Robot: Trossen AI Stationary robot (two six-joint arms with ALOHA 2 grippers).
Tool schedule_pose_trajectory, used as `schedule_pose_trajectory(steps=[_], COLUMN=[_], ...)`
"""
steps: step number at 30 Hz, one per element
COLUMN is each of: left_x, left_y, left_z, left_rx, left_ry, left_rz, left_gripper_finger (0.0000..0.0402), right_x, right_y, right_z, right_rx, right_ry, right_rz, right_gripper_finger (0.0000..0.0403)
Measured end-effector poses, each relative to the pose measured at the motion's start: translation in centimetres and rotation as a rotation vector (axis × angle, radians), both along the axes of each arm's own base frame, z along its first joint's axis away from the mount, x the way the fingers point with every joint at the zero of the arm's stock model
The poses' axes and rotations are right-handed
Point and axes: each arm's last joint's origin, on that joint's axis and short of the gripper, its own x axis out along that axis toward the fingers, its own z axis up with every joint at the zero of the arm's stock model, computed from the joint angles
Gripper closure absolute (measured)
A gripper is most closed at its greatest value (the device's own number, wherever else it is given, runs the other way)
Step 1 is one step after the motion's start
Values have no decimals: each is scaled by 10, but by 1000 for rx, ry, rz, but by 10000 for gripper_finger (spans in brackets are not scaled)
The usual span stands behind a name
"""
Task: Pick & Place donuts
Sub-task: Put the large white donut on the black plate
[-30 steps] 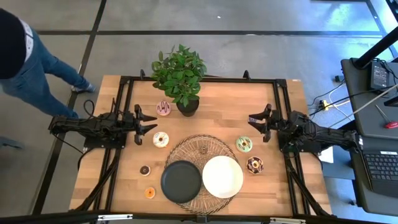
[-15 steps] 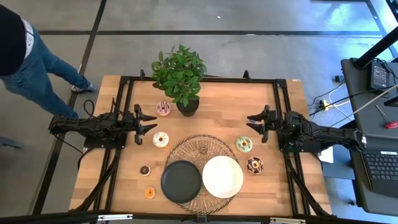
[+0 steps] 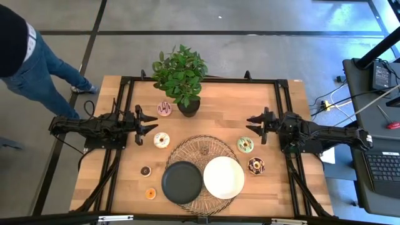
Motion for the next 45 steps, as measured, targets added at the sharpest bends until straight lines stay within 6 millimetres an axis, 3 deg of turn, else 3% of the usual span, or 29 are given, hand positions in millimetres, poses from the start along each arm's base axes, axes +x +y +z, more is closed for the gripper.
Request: schedule_pose_trajectory(steps=[15, 21, 38, 45], left_x=[13, 18, 20, 20], left_y=[2, -1, -2, -2], left_z=[-19, -28, -35, -35], left_rx=[-95, -236, -219, -131], left_ry=[215, 324, 404, 422], left_rz=[115, 47, 17, 6], left_gripper_finger=[258, 258, 258, 259], right_x=[0, 0, 0, 0], right_y=[-3, -3, -3, -3], right_z=[1, 2, 1, 2], right_rx=[-2, -24, -26, -22], right_ry=[-17, -11, -10, -11], right_rz=[-108, -103, -103, -104], right_gripper_finger=[230, 230, 230, 230])
